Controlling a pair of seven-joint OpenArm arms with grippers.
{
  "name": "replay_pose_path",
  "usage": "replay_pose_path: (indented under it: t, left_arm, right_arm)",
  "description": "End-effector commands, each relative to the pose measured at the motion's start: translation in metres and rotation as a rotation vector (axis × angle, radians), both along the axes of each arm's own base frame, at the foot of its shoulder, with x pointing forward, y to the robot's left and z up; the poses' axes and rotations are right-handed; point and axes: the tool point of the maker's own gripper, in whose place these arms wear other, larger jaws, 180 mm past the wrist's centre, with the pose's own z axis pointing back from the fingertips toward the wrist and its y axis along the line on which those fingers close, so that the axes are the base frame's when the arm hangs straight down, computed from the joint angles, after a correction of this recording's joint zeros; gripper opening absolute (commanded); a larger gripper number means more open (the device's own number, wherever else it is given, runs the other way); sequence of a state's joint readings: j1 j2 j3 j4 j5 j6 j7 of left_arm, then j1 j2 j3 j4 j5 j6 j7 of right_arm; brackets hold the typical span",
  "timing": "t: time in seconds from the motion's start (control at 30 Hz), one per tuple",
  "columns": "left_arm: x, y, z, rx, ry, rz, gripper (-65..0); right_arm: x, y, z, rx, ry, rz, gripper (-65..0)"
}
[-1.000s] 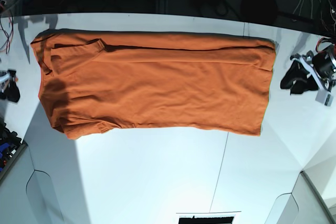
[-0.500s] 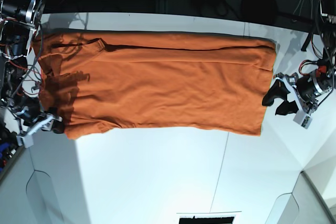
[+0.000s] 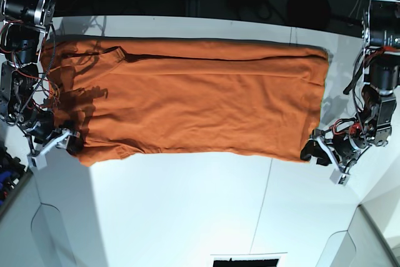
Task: Layout the t-shirt on the table in an organized manner, then fold the t-shirt properly
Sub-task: 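Grasp the hem corners with both grippers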
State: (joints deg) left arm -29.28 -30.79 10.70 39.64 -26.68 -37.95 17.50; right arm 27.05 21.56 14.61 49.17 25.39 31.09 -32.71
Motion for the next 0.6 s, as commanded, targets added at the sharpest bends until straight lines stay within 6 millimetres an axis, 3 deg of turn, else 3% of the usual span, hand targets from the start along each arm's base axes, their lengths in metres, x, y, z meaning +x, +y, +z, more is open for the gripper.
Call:
replay_pose_path:
  t: [0.0,0.13,0.3,0.37,0.43,0.5,0.57]
  left_arm:
    - [0.018,0.003,0.023,-0.006,-0.071,0.006,-23.3]
    - [0.015,-0.01,0.011,-0.001,-0.049,-0.012,-23.4]
    - [0.019,-0.012,0.015,-0.012,-0.079,-0.012,-25.3]
    - [0.019,-0.012,0.015,-0.012,-0.079,-0.013,-38.5]
    - [0.019,-0.013,0.015,-0.015,-0.078,-0.02,-53.0]
    - [0.016,-0.017,0.014,-0.022,-0.069,-0.043,-63.5]
    - [0.015,-0.014,0.014,-0.012,-0.054,-0.045,-65.0]
  right_arm:
    - [0.015,-0.005,0.021,-0.004,-0.063,-0.005,-34.4]
    - [0.017,-0.003,0.023,0.003,-0.07,-0.005,-34.4]
    - [0.017,-0.001,0.023,0.009,-0.074,-0.003,-34.7]
    - [0.018,-0.001,0.023,0.008,-0.075,-0.003,-34.7]
    - [0.018,-0.001,0.023,0.009,-0.075,-0.003,-39.5]
    - [0.018,-0.001,0.024,0.008,-0.075,-0.003,-50.6]
    - [0.018,-0.001,0.024,0.006,-0.075,-0.003,-65.0]
